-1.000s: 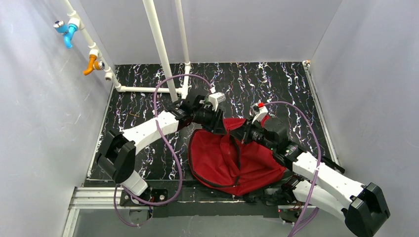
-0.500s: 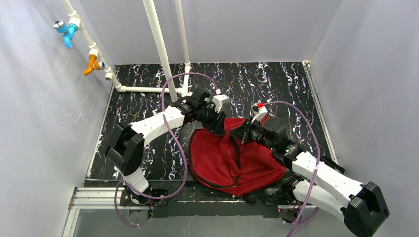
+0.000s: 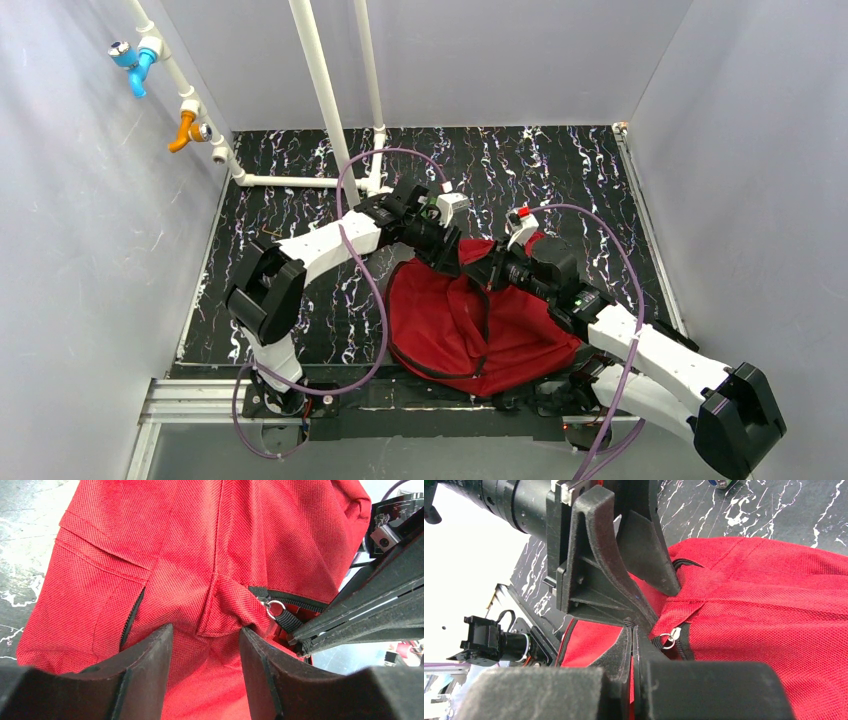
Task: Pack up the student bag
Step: Zip the student bag at the center of the board.
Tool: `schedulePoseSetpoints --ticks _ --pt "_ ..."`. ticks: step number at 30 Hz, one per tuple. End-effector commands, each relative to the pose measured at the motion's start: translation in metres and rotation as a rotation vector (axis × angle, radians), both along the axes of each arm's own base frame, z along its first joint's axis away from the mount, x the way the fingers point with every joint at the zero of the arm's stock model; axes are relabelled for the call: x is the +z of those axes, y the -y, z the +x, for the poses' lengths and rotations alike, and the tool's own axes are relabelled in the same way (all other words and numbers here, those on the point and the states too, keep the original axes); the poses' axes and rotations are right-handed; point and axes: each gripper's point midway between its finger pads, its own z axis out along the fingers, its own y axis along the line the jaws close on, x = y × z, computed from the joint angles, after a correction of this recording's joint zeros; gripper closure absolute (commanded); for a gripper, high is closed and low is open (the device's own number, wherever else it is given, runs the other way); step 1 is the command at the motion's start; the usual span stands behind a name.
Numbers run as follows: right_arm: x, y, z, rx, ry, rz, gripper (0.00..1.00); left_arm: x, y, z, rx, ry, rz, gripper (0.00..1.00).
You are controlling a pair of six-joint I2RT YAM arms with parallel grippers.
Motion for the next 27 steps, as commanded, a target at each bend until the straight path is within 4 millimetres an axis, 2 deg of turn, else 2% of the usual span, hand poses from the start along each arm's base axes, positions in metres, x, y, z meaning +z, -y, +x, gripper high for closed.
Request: schedulePoseSetpoints --ticks 1,3,5,6,10,13,18,22,27 --pt "0.025 -0.008 0.000 0.030 0.057 0.068 0.99 0.016 0.015 0.001 -0.031 -0.010 -0.068 0.54" --pt "0.021 -0.007 0.000 0.030 0.052 0.058 0.99 0.014 0.016 0.011 0.013 -0.001 -0.051 0.66" --pt "0.017 -0.004 -0.001 0.032 0.052 0.032 0.99 0.011 0.013 0.025 0.083 0.015 -0.022 0.92" --pt "0.016 -0.003 -0.001 0.035 0.058 0.016 0.99 0.010 0.011 0.032 0.129 0.023 -0.011 1.00" --pt "0.005 0.010 -0.005 0.066 0.124 -0.108 0.99 0.017 -0.006 0.064 0.343 0.091 -0.003 1.00" --pt "-0.003 0.015 -0.007 0.105 0.161 -0.184 0.99 0.016 -0.042 0.098 0.594 0.167 0.071 1.00" --pt "-0.002 0.009 -0.013 0.168 0.158 -0.190 0.99 0.020 -0.091 0.133 0.876 0.214 0.157 1.00" --pt "-0.006 0.012 -0.019 0.162 0.129 -0.178 0.99 0.030 -0.097 0.147 0.910 0.235 0.120 1.00" --pt "-0.024 0.021 -0.045 0.159 -0.028 -0.154 0.99 0.034 -0.102 0.153 0.909 0.271 0.152 1.00"
